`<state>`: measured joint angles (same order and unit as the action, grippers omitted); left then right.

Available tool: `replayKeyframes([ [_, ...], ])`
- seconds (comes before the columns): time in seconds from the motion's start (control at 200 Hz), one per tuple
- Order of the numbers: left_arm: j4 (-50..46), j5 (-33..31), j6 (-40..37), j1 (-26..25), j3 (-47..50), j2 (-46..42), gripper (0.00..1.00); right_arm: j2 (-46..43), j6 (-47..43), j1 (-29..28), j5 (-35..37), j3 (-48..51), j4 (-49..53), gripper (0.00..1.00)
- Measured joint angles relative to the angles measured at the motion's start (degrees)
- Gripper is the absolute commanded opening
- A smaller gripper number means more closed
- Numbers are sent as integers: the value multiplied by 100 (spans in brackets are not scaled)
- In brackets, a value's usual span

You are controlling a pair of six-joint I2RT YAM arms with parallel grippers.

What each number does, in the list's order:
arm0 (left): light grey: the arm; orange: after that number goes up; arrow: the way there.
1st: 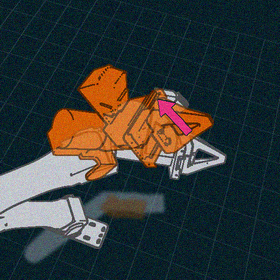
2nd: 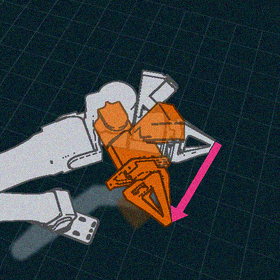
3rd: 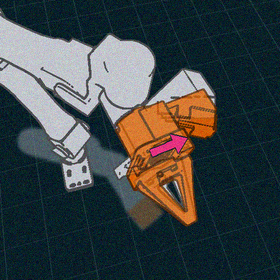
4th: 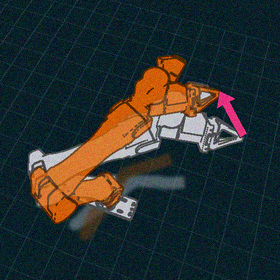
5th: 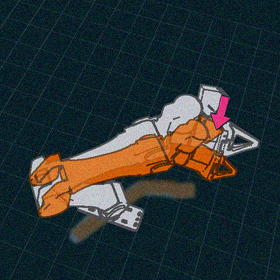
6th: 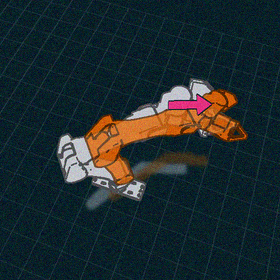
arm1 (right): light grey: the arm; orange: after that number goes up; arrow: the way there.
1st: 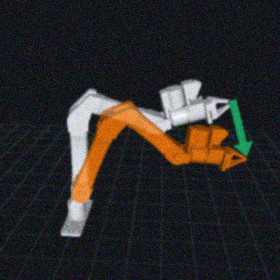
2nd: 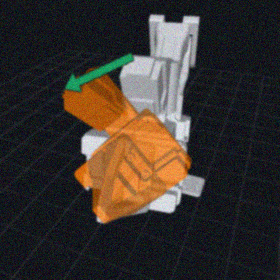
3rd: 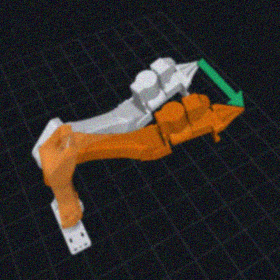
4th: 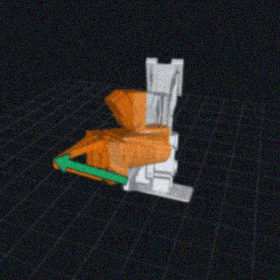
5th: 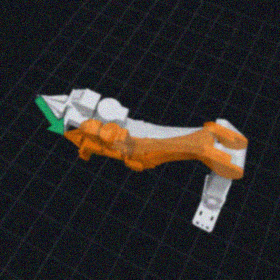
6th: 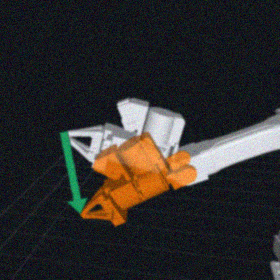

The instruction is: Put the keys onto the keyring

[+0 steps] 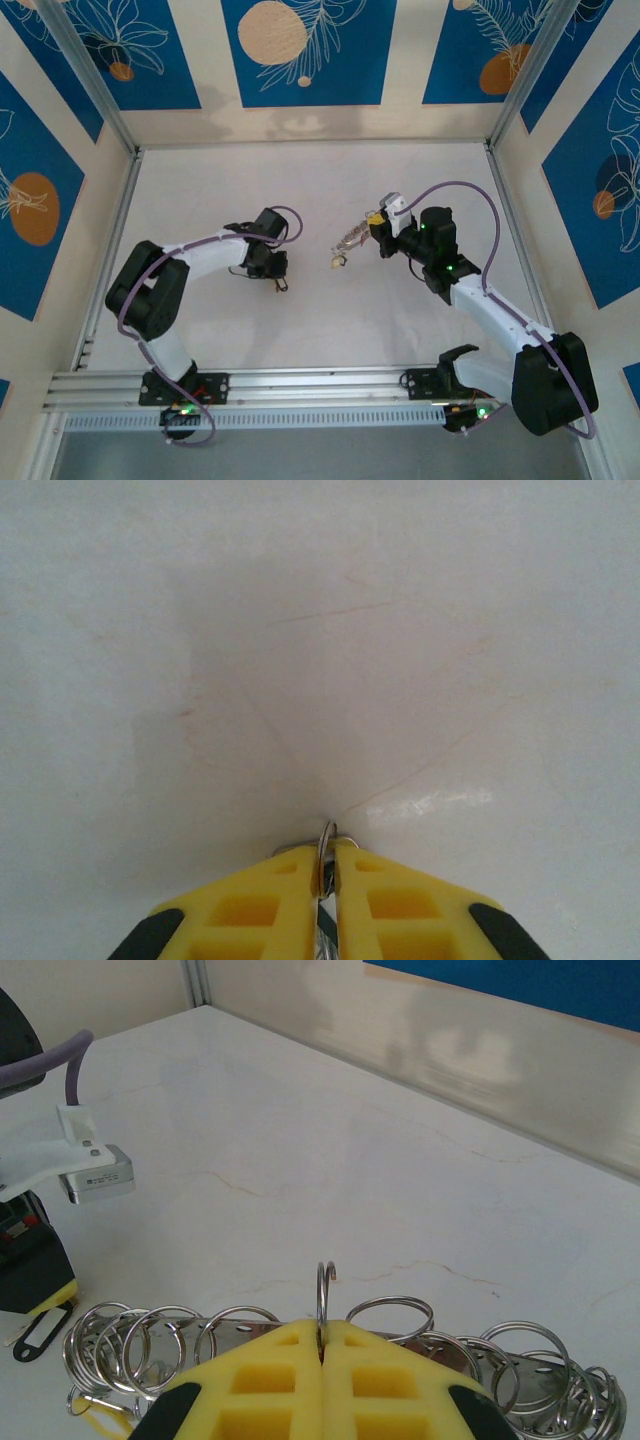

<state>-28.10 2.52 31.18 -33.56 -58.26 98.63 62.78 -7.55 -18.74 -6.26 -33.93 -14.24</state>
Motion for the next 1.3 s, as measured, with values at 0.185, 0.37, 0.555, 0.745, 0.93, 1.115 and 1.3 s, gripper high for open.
replayKeyframes([
  [0.185, -2, -4, 2, -44, 0, 0, 14, 0, 0, 7, 0, 0, -39, 0],
  [0.37, -4, -26, 2, -70, 0, 0, 14, -4, 0, 11, 0, 0, -72, 0],
  [0.555, -7, -63, 2, -92, 0, 0, 11, -39, 0, 11, 0, 11, -76, 0],
  [0.745, -52, -129, 2, -114, 0, 0, 12, -44, 0, 11, 0, 31, -94, 0],
  [0.93, -114, -151, 0, -125, 0, 0, 7, -44, 0, 11, 0, 37, -109, 0],
  [1.115, -151, -177, -22, -153, -2, -22, 0, -44, 0, 11, -9, 37, -109, 0],
  [1.3, -304, -181, -264, -184, 0, -291, 0, -44, -11, 11, -177, 37, -92, 0],
])
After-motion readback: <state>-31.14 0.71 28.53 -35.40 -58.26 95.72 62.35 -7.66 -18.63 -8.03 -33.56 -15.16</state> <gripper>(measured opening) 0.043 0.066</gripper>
